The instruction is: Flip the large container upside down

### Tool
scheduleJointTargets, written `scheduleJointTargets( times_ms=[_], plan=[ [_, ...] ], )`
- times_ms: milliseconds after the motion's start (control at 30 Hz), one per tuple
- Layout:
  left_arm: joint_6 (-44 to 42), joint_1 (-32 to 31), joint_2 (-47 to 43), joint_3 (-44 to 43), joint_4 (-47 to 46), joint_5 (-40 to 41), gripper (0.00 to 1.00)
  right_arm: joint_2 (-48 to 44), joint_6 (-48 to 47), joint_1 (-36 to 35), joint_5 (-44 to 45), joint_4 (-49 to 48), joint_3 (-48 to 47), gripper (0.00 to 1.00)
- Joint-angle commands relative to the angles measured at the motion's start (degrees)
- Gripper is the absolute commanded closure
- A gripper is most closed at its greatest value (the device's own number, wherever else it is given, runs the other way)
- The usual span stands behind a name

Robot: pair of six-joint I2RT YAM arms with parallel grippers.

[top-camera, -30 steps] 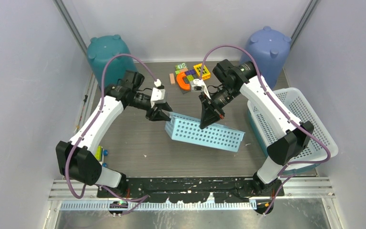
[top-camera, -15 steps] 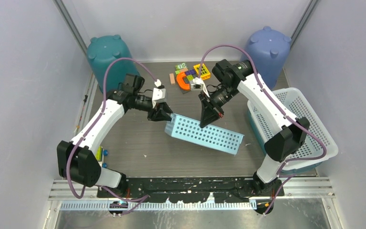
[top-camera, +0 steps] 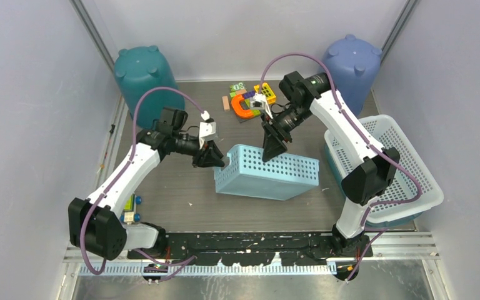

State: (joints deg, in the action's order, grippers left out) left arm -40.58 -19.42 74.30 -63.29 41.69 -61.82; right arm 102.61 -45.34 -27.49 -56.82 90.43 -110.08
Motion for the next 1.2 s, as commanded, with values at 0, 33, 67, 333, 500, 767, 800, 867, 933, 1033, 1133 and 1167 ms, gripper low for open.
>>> scheduleJointTargets(
  times_ms=[0,33,67,333,500,767,800,867,933,1033,1133,1167],
  plan=[
    [11.59,-0.09,-2.43,2.27,-7.52,2.47,1.0,0.05,3.75,-0.17,2.55,1.62,-0.9,0.43],
    [13.43,-0.14,-2.55,3.0,-8.8,4.0,1.0,-0.14,4.18,-0.2,2.97,1.01,-0.81,0.41],
    [14.82,-0.1,-2.62,3.49,-9.61,5.09,1.0,-0.32,4.85,-0.18,3.43,0.21,-0.67,0.38],
    [19.05,-0.09,-3.49,6.23,-10.32,13.87,1.0,-5.34,11.97,-0.17,9.55,-11.22,2.85,0.1],
    [20.44,-0.09,-3.64,7.38,-10.99,15.65,1.0,-7.81,17.32,-0.13,14.21,-19.52,6.02,0.03],
    [22.77,-0.09,-4.03,7.85,-11.33,18.83,1.0,-13.52,25.46,-0.16,22.95,-33.04,11.66,0.0],
    [23.32,-0.09,-4.07,7.84,-11.49,19.11,1.0,-14.01,26.03,-0.16,24.16,-34.1,11.95,0.0],
    [24.43,-0.05,-4.08,7.87,-12.09,19.85,1.0,-14.64,26.96,-0.12,25.81,-35.47,12.2,0.0],
    [25.57,-0.09,-3.98,8.06,-12.85,20.69,1.0,-15.35,27.0,-0.1,26.34,-36.12,12.6,0.0],
    [27.1,-0.04,-4.15,8.27,-14.31,21.64,1.0,-16.07,26.54,-0.01,25.76,-35.97,13.61,0.0],
    [28.25,-0.01,-4.34,7.95,-15.54,22.24,1.0,-15.53,25.2,-0.03,24.19,-34.21,14.09,0.0],
    [28.54,-0.02,-4.32,7.66,-15.79,22.32,1.0,-15.5,24.93,-0.09,24.22,-33.66,14.17,0.0]
  ],
)
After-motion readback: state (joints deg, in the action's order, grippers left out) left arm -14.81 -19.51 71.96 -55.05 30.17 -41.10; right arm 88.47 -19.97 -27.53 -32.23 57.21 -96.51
